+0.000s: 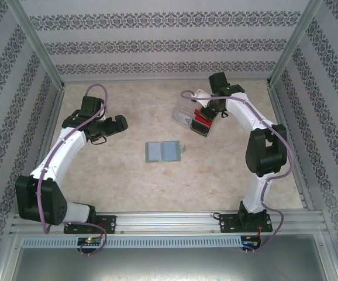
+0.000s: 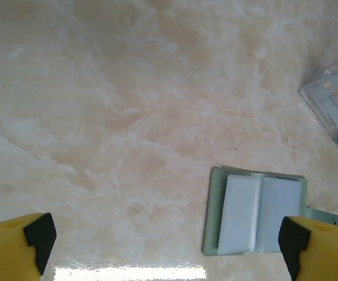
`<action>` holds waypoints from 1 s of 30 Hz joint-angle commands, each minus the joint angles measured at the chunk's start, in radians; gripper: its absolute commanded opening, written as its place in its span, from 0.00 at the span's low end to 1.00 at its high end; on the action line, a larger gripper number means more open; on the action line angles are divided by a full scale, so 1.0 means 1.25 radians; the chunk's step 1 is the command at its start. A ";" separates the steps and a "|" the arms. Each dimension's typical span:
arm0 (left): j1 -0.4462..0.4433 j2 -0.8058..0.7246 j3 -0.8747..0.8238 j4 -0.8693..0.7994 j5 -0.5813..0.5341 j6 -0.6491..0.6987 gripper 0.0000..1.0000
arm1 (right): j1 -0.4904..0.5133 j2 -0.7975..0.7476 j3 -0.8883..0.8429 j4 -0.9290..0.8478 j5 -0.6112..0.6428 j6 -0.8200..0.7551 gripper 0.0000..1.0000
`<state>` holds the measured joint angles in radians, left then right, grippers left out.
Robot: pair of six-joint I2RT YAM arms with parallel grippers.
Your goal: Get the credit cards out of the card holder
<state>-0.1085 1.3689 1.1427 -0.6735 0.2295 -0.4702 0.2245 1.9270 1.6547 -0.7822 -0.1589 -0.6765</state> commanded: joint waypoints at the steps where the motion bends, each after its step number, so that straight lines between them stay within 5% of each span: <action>1: 0.012 0.007 -0.005 -0.013 -0.012 0.024 1.00 | -0.005 0.019 0.014 -0.024 0.031 -0.033 0.00; 12: 0.011 0.010 -0.001 -0.022 -0.026 0.021 1.00 | 0.006 0.071 0.038 -0.026 0.067 -0.066 0.01; 16: 0.012 0.010 -0.002 -0.022 -0.028 0.023 1.00 | 0.007 0.062 0.034 -0.004 0.064 -0.057 0.20; 24: 0.012 0.012 -0.002 -0.021 -0.027 0.023 0.99 | 0.010 -0.030 0.006 0.036 0.034 0.022 0.35; 30: 0.012 0.011 -0.005 -0.013 -0.013 0.020 1.00 | 0.043 -0.161 -0.106 0.131 0.040 0.184 0.59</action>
<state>-0.1032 1.3758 1.1427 -0.6739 0.2085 -0.4702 0.2455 1.8221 1.5814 -0.6930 -0.0975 -0.5838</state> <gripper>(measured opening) 0.996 0.567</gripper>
